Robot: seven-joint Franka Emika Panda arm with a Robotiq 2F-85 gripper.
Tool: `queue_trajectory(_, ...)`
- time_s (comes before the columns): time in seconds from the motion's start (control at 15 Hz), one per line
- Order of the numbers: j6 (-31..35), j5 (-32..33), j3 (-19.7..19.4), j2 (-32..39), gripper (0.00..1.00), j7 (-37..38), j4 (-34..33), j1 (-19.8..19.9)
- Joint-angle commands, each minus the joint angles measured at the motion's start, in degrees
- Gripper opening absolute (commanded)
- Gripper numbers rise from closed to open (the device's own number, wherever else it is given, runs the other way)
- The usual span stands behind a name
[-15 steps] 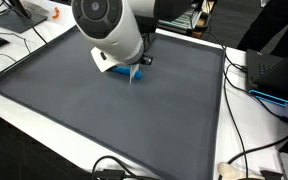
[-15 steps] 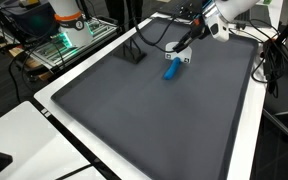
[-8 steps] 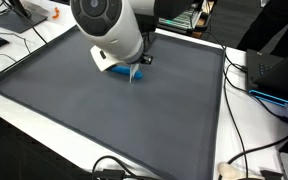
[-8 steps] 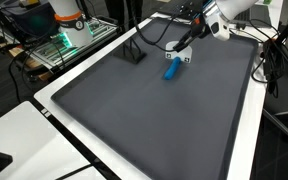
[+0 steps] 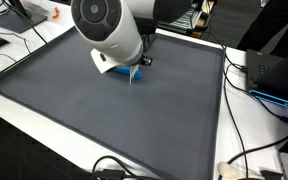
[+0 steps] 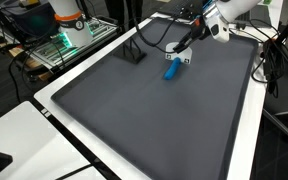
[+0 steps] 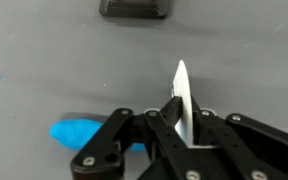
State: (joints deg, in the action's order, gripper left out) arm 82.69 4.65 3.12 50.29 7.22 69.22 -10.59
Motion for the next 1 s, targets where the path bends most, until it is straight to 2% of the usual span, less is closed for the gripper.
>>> queue_trajectory(0.0, -1.21, -0.67, -0.47, 2.72, 0.02, 0.96, -3.86, -0.05)
queue_trajectory(0.33, -0.49, -0.47, -0.84, 3.21, 0.02, 1.93, -5.38, -0.13)
queue_trajectory(0.93, -1.88, -0.8, -0.87, -0.89, 0.02, 1.23, -3.58, 0.74)
